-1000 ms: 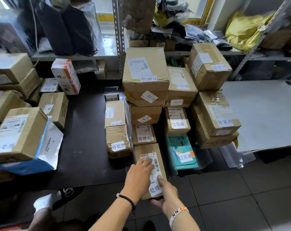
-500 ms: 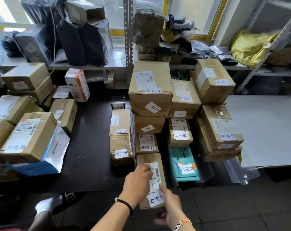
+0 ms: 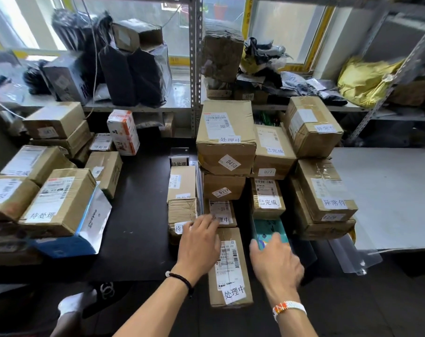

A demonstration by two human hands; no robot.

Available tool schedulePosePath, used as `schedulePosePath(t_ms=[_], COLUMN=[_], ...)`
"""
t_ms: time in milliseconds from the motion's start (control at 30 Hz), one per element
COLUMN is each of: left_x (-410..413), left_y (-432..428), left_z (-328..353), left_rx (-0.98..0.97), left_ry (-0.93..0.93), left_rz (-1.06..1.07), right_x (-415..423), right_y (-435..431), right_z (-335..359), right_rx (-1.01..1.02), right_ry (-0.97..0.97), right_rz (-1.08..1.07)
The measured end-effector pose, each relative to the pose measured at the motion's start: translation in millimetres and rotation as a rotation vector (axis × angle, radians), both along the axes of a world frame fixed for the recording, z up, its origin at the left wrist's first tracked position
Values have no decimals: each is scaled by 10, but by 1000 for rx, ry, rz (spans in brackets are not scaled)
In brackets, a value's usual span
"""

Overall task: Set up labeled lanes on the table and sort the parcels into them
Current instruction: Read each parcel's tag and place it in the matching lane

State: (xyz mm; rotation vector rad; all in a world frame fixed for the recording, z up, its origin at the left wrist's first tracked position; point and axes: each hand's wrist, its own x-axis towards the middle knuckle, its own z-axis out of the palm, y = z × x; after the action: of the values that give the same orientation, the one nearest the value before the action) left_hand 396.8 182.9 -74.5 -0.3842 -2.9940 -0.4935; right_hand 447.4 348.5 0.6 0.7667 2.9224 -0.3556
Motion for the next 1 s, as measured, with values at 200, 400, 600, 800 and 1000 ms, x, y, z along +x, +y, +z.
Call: schedulePosePath(t_ms=[200, 400, 600, 800, 1000], left_x=[-234, -385, -389, -276, -82], left_y=[-214, -579, -872, -1252, -2052], left_z=[370, 605, 701, 741, 599], left_rx=[85, 60, 34, 17, 3], left_ry=[140, 187, 196, 188, 168], left_rz=[117, 232, 326, 464, 647], right_x=[-454, -805, -985, -1086, -1056], right_y=[-315, -691, -1047, -1571, -2365], right_z=[202, 282, 300, 225, 97], right_rx=[-93, -132, -179, -239, -384], right_ry=[296, 339, 325, 311, 191], right_rz=[326, 482, 633, 799, 919])
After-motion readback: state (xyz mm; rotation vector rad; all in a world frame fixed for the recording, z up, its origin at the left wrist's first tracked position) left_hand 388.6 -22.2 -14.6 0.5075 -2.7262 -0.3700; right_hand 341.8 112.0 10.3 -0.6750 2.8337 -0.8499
